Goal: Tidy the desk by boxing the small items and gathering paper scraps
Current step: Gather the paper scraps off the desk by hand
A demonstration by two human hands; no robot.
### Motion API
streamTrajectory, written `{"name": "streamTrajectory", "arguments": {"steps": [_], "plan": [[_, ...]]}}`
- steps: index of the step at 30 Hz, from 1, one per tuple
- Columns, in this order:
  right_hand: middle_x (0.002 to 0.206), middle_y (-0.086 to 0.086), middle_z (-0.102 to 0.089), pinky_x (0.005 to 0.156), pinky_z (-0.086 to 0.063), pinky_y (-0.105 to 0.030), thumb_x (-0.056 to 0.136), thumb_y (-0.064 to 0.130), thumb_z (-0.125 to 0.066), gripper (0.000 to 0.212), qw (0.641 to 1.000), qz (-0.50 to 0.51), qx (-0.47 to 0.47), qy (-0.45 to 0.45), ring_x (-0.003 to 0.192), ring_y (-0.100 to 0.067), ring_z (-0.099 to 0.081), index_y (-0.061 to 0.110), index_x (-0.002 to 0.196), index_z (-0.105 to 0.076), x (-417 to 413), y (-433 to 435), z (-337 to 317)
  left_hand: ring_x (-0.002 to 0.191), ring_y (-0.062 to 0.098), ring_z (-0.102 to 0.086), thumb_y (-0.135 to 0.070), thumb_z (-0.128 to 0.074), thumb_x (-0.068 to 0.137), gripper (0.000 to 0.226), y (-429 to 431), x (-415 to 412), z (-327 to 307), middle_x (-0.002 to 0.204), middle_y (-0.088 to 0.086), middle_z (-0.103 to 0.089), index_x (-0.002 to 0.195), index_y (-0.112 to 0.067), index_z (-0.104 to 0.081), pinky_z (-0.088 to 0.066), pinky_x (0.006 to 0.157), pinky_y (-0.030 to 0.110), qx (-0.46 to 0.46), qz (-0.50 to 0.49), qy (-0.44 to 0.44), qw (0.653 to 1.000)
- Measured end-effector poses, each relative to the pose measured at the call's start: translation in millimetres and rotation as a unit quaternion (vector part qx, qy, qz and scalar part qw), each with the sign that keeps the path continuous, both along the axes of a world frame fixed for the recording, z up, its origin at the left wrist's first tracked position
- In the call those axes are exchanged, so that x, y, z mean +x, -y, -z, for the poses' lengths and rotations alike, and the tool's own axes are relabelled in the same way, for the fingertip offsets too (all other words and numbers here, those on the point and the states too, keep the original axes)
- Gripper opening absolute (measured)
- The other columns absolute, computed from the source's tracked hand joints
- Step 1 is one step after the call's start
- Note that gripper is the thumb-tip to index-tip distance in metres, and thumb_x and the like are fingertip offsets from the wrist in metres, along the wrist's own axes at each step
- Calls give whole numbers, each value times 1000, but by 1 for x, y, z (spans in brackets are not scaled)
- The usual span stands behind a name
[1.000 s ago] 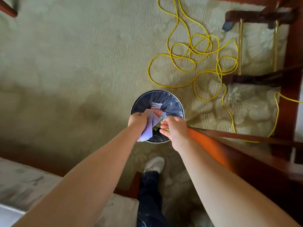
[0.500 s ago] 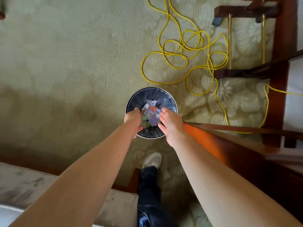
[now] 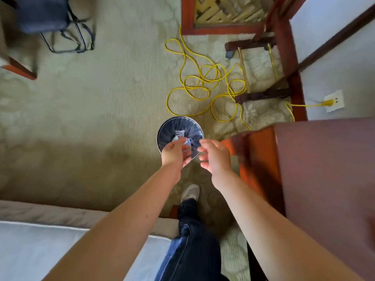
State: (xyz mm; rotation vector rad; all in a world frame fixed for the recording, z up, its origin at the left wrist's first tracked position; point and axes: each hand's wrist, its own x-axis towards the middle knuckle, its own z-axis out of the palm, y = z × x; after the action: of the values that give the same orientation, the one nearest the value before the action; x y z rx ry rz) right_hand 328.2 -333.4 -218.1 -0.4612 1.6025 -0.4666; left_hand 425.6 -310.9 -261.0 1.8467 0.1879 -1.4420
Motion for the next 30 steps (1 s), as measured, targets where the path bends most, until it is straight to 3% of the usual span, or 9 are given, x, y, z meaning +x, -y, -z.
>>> {"name": "streamTrajectory", "arguments": {"steps": [5, 10, 13, 18, 25, 30], "plan": [[77, -1, -64, 56, -43, -24, 92, 9, -55, 16, 995, 4, -65, 77, 53, -9, -52, 19, 90, -68, -36, -54, -93, 63, 19, -60, -16, -54, 93, 22, -44, -33, -82, 90, 11, -66, 108, -5, -67, -48, 56, 27, -58, 38, -28, 997], [74, -2, -64, 57, -43, -24, 92, 4, -53, 16, 981, 79, -127, 123, 53, -10, -52, 14, 98, -65, -91, -106, -175, 57, 14, -59, -13, -51, 93, 17, -80, -86, -171, 80, 7, -66, 102, -8, -65, -45, 54, 25, -126, 104, -28, 986], [74, -4, -63, 58, -42, -26, 90, 1, -56, 16, 970, 123, -175, 119, 53, -11, -52, 13, 95, -65, -130, -140, -212, 56, 11, -56, -8, -44, 95, 19, -104, -119, -219, 69, 0, -63, 94, -12, -63, -45, 48, 19, -166, 142, -20, 976], [83, 0, -67, 68, -50, -27, 93, 10, -57, 15, 957, 179, -223, 51, 66, -12, -56, 20, 97, -67, -199, -209, -258, 63, 12, -58, -4, -43, 95, 22, -155, -180, -281, 80, 4, -62, 107, -10, -61, -46, 54, 23, -221, 251, -18, 942], [85, -3, -64, 54, -43, -23, 90, 4, -54, 18, 921, 287, -260, 20, 61, -11, -52, 14, 98, -66, -285, -313, -293, 64, 14, -62, -3, -44, 93, 23, -227, -268, -333, 81, 6, -67, 103, -11, -64, -46, 55, 26, -254, 389, -26, 885], [80, -3, -62, 52, -41, -23, 88, 3, -54, 18, 886, 379, -268, 0, 60, -11, -51, 14, 95, -66, -330, -372, -300, 61, 11, -59, -3, -44, 92, 22, -279, -325, -357, 77, 0, -65, 98, -14, -62, -46, 57, 23, -255, 482, -44, 837]]}}
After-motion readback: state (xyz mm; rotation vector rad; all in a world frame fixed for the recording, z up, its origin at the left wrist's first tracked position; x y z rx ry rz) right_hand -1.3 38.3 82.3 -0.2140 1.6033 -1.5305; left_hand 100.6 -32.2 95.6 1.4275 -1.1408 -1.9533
